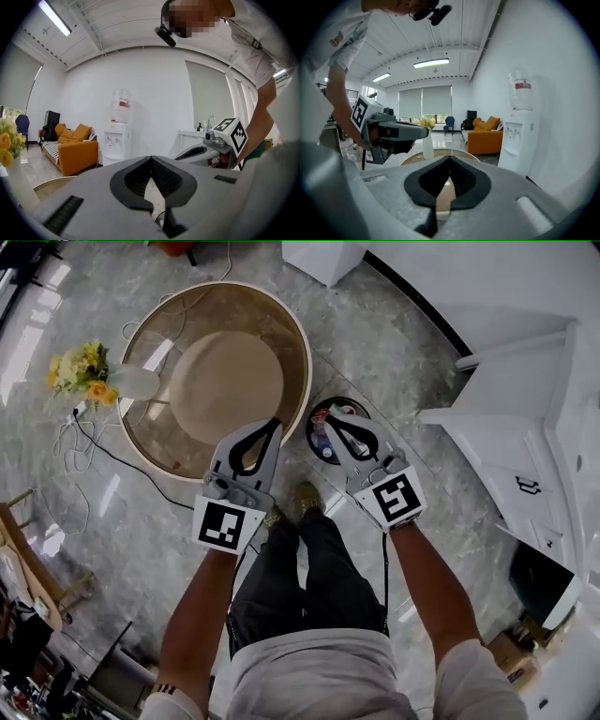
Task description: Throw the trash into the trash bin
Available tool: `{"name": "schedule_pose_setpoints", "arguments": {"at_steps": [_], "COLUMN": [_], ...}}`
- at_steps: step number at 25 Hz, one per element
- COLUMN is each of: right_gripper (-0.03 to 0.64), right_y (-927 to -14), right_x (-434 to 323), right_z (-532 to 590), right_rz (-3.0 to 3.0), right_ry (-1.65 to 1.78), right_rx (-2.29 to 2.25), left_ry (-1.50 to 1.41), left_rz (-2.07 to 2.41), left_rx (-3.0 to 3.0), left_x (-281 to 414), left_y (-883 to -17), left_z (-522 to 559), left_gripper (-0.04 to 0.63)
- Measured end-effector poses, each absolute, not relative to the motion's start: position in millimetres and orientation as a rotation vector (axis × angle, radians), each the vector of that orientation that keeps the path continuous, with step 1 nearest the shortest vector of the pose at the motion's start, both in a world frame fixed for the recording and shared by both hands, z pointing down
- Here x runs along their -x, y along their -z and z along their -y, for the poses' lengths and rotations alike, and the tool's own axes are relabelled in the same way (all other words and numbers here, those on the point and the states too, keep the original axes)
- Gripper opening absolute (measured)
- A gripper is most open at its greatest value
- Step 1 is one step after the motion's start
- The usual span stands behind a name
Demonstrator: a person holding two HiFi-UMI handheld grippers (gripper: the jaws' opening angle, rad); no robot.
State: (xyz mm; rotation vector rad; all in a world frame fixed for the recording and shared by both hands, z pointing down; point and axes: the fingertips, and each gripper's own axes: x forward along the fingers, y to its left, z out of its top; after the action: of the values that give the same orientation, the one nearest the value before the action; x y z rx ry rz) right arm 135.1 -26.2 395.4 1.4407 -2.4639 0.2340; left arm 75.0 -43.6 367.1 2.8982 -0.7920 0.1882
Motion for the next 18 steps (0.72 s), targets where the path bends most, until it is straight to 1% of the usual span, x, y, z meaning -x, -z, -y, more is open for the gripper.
{"name": "schedule_pose_setpoints", "arguments": {"at_steps": [11,18], "right_gripper": [0.002,0.002], "right_y": [-258.5,-201.1], "right_x": [-71.4,-38.4], "right_z": [20.9,10.6], "right_rz": [2.692,2.776], "right_ry": [-0.082,-0.029], "right_rx": [-1.391,-1.352], "left_ry": [-0.071,-0.002], "left_rz": [0.857,0.950], "left_rx": [-2.951,-2.927], "left_x": [-32.2,3.9], "left_y": [-252.3,-205.3], "left_z": [23.5,13.4], "left_gripper": [0.000,0.000]}}
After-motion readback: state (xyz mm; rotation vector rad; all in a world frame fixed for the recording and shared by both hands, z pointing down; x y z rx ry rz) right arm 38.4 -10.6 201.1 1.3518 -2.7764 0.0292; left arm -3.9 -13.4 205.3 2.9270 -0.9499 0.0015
